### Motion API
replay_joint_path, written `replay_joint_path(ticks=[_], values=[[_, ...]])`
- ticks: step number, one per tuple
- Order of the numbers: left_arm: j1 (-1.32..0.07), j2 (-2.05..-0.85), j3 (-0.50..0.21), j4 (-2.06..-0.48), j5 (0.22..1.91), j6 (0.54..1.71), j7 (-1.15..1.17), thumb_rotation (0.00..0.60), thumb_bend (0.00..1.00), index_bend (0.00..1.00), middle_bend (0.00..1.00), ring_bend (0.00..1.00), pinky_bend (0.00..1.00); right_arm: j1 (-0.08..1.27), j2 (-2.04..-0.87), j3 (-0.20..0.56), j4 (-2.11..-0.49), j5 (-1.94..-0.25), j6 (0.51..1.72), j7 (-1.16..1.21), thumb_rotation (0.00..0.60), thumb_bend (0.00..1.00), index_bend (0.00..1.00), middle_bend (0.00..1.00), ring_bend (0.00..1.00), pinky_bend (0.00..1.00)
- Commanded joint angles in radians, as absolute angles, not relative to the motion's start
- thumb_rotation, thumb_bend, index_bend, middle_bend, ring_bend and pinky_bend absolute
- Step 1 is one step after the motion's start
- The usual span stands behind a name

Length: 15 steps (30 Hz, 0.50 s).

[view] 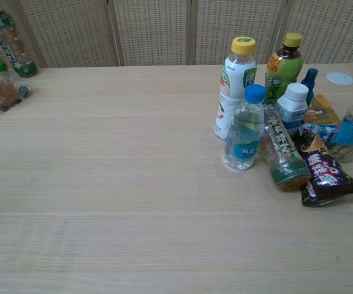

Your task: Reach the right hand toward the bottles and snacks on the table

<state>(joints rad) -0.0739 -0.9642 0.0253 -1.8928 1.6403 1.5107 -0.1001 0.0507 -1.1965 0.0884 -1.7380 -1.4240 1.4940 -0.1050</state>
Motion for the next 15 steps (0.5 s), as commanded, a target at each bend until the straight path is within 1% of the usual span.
replay_joint_path(ticks=[1, 10, 15], values=[[-0.075, -0.964, 0.025, -1.892, 1.638, 1.508, -0.106, 0.6, 0.38, 0.19, 0.05, 0.0, 0.0, 0.05, -1.199, 0.089, -1.738, -1.424, 1.494, -0.103, 0.515, 0.14, 0.0, 0.0, 0.0, 0.0], [-0.076, -0.948, 0.023, -1.906, 1.656, 1.522, -0.12, 0.6, 0.38, 0.17, 0.05, 0.0, 0.0, 0.06, -1.204, 0.086, -1.726, -1.434, 1.477, -0.086, 0.518, 0.14, 0.0, 0.0, 0.0, 0.0], [-0.086, -0.944, 0.02, -1.918, 1.658, 1.508, -0.116, 0.6, 0.38, 0.16, 0.05, 0.0, 0.0, 0.078, -1.204, 0.095, -1.727, -1.431, 1.457, -0.092, 0.519, 0.14, 0.0, 0.0, 0.0, 0.0]])
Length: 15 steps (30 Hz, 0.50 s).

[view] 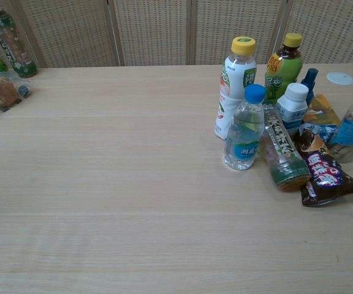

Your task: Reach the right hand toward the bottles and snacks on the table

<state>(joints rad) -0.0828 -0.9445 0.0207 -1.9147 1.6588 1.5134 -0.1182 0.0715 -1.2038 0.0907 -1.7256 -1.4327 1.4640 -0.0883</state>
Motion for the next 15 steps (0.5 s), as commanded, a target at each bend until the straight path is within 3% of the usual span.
replay_joint_path(ticks=[1, 15], values=[[-0.089, -0.944, 0.019, -1.919, 1.657, 1.504, -0.114, 0.6, 0.38, 0.16, 0.05, 0.0, 0.0, 0.083, -1.204, 0.097, -1.729, -1.428, 1.45, -0.096, 0.517, 0.14, 0.0, 0.0, 0.0, 0.0], [-0.104, -0.931, 0.016, -1.933, 1.658, 1.488, -0.123, 0.6, 0.38, 0.16, 0.05, 0.0, 0.0, 0.195, -1.213, 0.162, -1.697, -1.362, 1.31, -0.087, 0.516, 0.14, 0.0, 0.0, 0.0, 0.0]])
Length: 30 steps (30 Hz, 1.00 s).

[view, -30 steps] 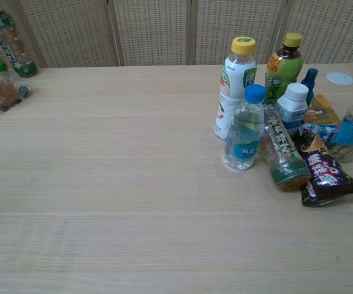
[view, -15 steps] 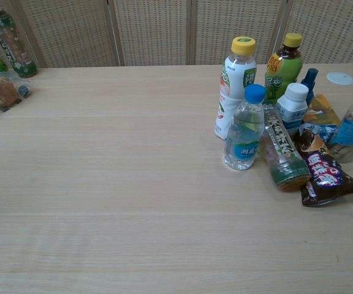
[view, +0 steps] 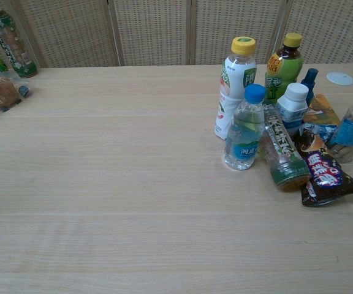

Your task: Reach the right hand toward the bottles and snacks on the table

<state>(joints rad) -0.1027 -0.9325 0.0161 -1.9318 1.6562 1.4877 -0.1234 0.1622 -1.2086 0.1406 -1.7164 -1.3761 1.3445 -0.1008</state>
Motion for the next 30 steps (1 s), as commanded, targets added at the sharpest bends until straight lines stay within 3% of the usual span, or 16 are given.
replay_joint_path(ticks=[1, 13, 30], values=[[-0.105, -0.929, 0.016, -1.936, 1.66, 1.488, -0.123, 0.6, 0.38, 0.16, 0.05, 0.0, 0.0, 0.211, -1.217, 0.17, -1.688, -1.361, 1.294, -0.08, 0.516, 0.14, 0.0, 0.0, 0.0, 0.0], [-0.115, -0.9, 0.019, -1.963, 1.671, 1.478, -0.14, 0.6, 0.38, 0.16, 0.05, 0.0, 0.0, 0.353, -1.304, 0.214, -1.541, -1.314, 1.128, 0.01, 0.514, 0.14, 0.0, 0.0, 0.0, 0.0], [-0.119, -0.893, 0.018, -1.98, 1.668, 1.474, -0.121, 0.6, 0.38, 0.16, 0.05, 0.0, 0.0, 0.423, -1.375, 0.192, -1.386, -1.232, 0.98, 0.09, 0.518, 0.14, 0.0, 0.0, 0.0, 0.0]])
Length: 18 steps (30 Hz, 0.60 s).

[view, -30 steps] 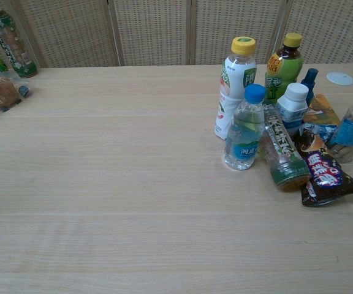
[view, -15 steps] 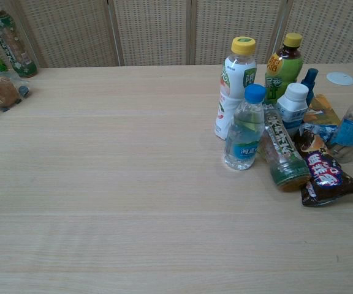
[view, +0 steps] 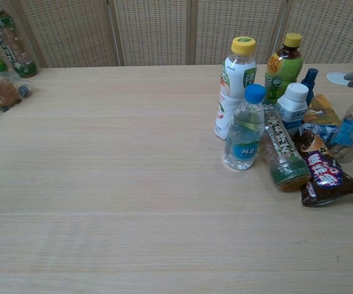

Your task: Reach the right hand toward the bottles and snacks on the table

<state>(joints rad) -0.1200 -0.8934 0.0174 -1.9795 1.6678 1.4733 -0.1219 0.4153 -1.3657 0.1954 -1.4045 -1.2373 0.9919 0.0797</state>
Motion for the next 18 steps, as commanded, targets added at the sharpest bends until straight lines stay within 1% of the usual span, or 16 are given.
replay_joint_path(ticks=[1, 5, 11, 14, 18], values=[[-0.118, -0.893, 0.018, -1.98, 1.668, 1.475, -0.121, 0.6, 0.38, 0.16, 0.05, 0.0, 0.0, 0.426, -1.379, 0.193, -1.377, -1.229, 0.976, 0.096, 0.517, 0.14, 0.0, 0.0, 0.0, 0.0], [-0.115, -0.892, 0.019, -1.981, 1.667, 1.479, -0.121, 0.6, 0.37, 0.16, 0.05, 0.0, 0.0, 0.437, -1.394, 0.192, -1.343, -1.222, 0.96, 0.111, 0.524, 0.14, 0.0, 0.0, 0.0, 0.0], [-0.11, -0.889, 0.022, -1.981, 1.667, 1.485, -0.116, 0.6, 0.37, 0.16, 0.05, 0.0, 0.0, 0.46, -1.42, 0.197, -1.283, -1.205, 0.921, 0.142, 0.588, 0.14, 0.0, 0.0, 0.0, 0.0], [-0.105, -0.888, 0.022, -1.982, 1.663, 1.492, -0.117, 0.6, 0.37, 0.16, 0.05, 0.0, 0.0, 0.469, -1.432, 0.199, -1.256, -1.204, 0.91, 0.156, 0.6, 0.13, 0.0, 0.0, 0.0, 0.0], [-0.099, -0.886, 0.024, -1.98, 1.661, 1.499, -0.119, 0.6, 0.37, 0.16, 0.05, 0.0, 0.0, 0.484, -1.448, 0.202, -1.22, -1.201, 0.891, 0.172, 0.6, 0.1, 0.0, 0.0, 0.0, 0.0]])
